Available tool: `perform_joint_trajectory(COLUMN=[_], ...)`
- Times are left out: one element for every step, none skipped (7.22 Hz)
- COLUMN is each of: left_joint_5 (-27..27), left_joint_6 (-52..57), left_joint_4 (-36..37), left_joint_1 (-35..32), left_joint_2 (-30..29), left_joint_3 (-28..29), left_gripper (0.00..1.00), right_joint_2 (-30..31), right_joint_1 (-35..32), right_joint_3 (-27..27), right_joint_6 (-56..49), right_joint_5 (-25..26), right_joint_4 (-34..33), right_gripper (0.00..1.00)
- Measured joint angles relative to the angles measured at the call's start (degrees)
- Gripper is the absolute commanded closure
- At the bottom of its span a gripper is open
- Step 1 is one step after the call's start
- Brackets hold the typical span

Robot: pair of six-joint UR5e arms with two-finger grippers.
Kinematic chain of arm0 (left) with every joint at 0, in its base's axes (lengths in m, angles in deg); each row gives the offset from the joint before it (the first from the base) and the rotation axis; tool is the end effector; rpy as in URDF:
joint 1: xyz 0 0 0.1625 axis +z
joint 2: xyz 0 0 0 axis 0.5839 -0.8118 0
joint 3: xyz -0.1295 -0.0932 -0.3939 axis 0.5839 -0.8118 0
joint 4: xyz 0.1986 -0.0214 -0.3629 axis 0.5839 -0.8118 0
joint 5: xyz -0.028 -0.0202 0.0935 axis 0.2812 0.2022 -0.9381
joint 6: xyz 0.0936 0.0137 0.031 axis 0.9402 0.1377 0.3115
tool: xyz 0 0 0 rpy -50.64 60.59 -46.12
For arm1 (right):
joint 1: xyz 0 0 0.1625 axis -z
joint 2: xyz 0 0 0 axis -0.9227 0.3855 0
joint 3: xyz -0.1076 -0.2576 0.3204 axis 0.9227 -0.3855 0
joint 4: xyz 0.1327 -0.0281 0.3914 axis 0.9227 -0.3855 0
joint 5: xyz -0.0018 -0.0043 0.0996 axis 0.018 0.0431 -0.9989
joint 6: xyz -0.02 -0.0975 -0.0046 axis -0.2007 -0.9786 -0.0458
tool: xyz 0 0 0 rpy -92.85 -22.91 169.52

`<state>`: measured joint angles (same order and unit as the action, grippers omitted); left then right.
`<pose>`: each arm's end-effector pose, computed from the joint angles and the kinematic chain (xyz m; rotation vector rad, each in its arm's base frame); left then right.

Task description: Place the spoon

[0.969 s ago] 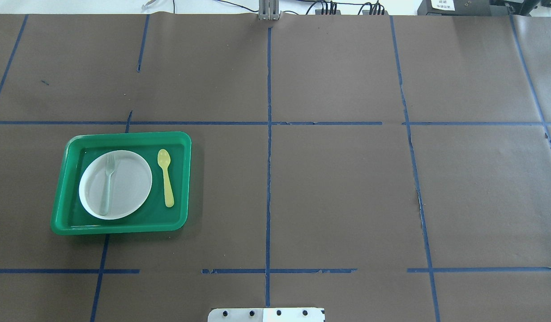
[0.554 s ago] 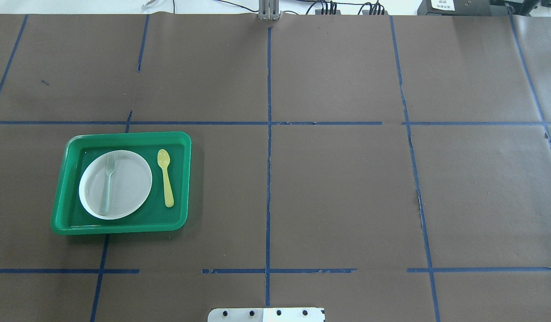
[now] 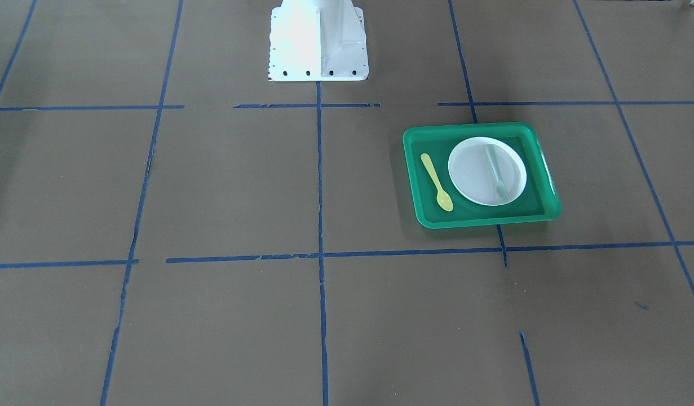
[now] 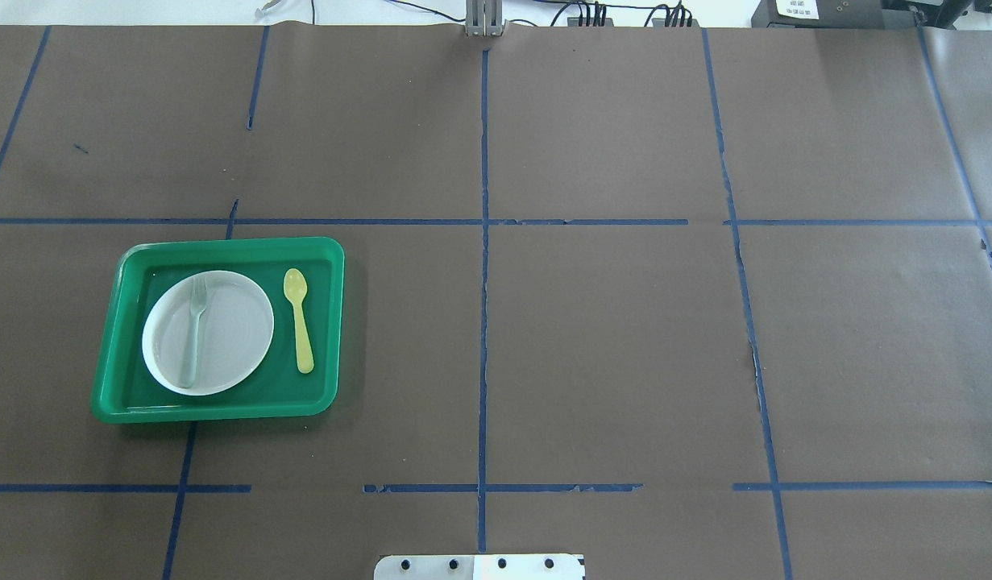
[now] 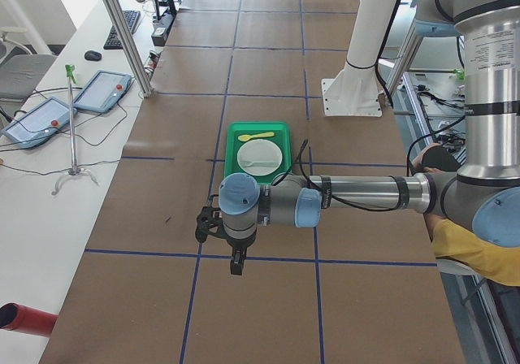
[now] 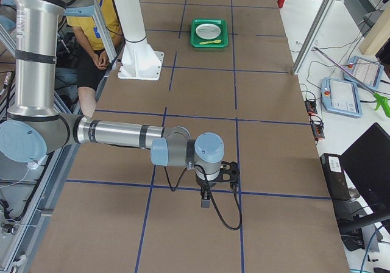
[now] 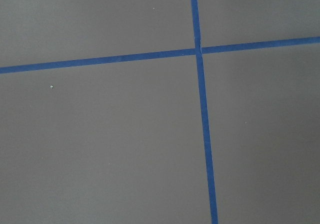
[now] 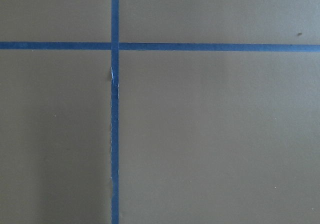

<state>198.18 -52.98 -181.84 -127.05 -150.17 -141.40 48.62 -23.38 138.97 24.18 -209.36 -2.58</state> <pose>-0.0742 -0.4365 0.6544 0.0898 0.7663 0.0706 0.0740 -0.4351 0.6817 0.0074 -0.7057 0.0213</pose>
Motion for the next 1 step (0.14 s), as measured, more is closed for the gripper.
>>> perform_joint_trajectory(left_joint_5=[0.06], left_joint_6=[-0.01], left_joint_4=[0.00], left_joint_1=[0.00], left_joint_2=[-0.02], left_joint_3=[0.02], left_gripper=[0.00], right_joint_2=[0.00], right_joint_1=[0.00], right_joint_3=[0.00], right_joint_6=[0.03], right_joint_5=[0.00], right_joint_4=[0.00], right_gripper=[0.00])
